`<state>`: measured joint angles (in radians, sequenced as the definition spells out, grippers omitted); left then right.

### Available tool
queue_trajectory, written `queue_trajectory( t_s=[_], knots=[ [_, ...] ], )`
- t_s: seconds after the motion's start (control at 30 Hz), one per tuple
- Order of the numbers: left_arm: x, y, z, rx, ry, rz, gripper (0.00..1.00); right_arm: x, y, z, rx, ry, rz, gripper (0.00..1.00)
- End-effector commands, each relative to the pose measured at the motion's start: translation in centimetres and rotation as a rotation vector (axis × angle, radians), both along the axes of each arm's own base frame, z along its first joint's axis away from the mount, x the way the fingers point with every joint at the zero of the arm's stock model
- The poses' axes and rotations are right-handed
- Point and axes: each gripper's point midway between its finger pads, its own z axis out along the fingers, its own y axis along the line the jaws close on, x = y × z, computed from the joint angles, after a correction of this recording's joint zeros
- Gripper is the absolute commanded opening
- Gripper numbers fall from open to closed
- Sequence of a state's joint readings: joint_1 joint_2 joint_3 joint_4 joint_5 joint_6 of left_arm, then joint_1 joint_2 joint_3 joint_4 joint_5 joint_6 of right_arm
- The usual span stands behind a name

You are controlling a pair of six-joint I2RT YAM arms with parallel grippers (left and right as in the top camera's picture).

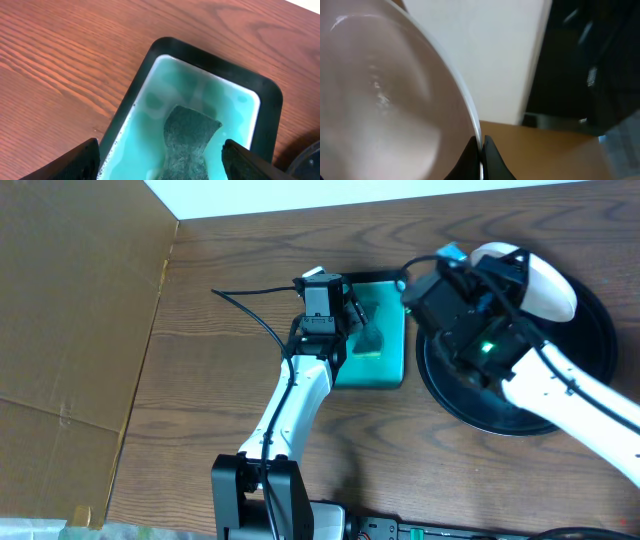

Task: Clean dirty plates on tray and stack at the side
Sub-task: 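Lift the white plate with the right gripper and carry it right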

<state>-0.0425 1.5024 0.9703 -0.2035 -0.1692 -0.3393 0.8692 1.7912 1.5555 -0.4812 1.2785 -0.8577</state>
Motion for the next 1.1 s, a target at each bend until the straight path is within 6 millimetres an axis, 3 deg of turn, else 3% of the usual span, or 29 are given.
queue_trajectory(
  t_s=[0.0, 0.13, 0.23, 0.33, 0.53, 0.63, 0.73, 0.77, 0.93, 1.07],
  knots=[
    [-0.3, 0.5, -0.3, 0.024, 0.011, 0.016, 0.79, -1.3, 0.1, 3.4, -0.146, -0.016, -0.015, 0.01],
    [-0.3, 0.5, -0.3, 0.024, 0.011, 0.016, 0.79, -1.0, 1.2, 2.7, -0.083, -0.011, 0.041, 0.01],
    [-0.3, 0.5, -0.3, 0.024, 0.011, 0.016, 0.79, -0.6, 1.7, 0.3, -0.019, 0.062, 0.106, 0.01],
    [-0.3, 0.5, -0.3, 0.024, 0.011, 0.016, 0.79, -0.7, 0.8, -2.6, 0.034, 0.161, 0.115, 0.01],
    [-0.3, 0.5, -0.3, 0.024, 0.011, 0.016, 0.79, 0.3, -1.6, -3.1, 0.260, 0.074, -0.009, 0.01],
    [-0.3, 0.5, -0.3, 0.024, 0.011, 0.016, 0.79, -0.1, -0.3, -6.8, 0.332, 0.298, 0.093, 0.01],
    [-0.3, 0.5, -0.3, 0.024, 0.011, 0.016, 0.79, 0.3, 0.2, -8.9, 0.578, 0.383, 0.094, 0.01],
    [-0.3, 0.5, -0.3, 0.024, 0.011, 0.016, 0.79, 1.0, -0.3, -9.5, 0.712, 0.402, 0.057, 0.01],
    [-0.3, 0.5, -0.3, 0.024, 0.011, 0.016, 0.80, 3.4, -4.9, -10.9, 1.066, 0.436, -0.112, 0.01],
    [-0.3, 0.5, -0.3, 0.024, 0.011, 0.016, 0.79, 5.3, -10.4, -11.3, 1.315, 0.445, -0.233, 0.01]
  ],
)
